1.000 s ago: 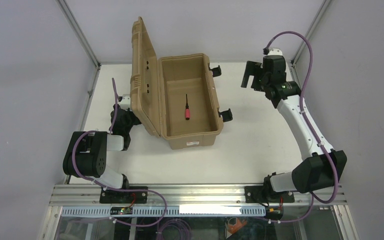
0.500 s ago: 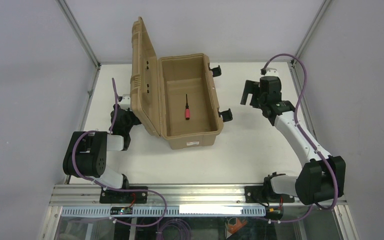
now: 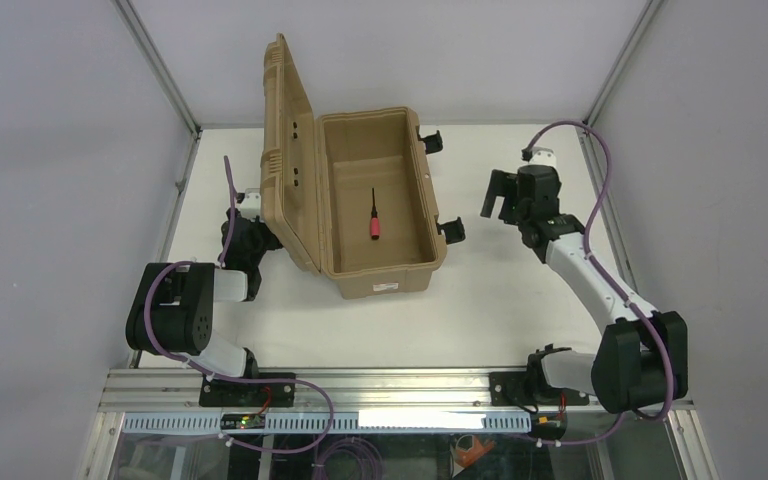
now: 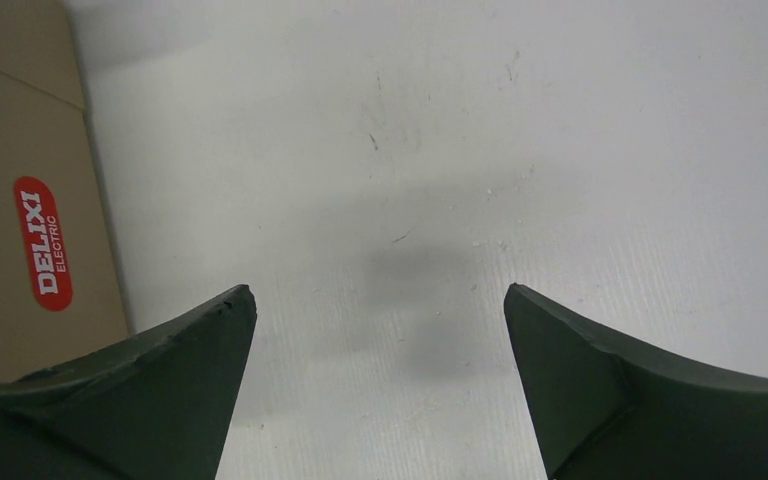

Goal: Put the screwdriver in the bin
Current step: Reset both arms

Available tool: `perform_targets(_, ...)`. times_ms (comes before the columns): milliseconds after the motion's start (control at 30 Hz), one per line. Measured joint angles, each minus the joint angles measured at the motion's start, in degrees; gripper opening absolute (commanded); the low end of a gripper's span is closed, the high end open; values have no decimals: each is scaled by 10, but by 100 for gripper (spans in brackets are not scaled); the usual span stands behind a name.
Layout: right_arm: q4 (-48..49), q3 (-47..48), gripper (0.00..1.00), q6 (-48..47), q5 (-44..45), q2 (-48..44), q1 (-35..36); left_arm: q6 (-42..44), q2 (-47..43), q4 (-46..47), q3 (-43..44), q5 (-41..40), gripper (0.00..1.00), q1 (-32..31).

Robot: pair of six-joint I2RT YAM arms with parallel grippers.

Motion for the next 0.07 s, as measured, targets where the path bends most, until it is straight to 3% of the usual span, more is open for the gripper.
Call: perform_targets(67,8,0,99,0,0,0,0,0,0,0,0,0,99,0)
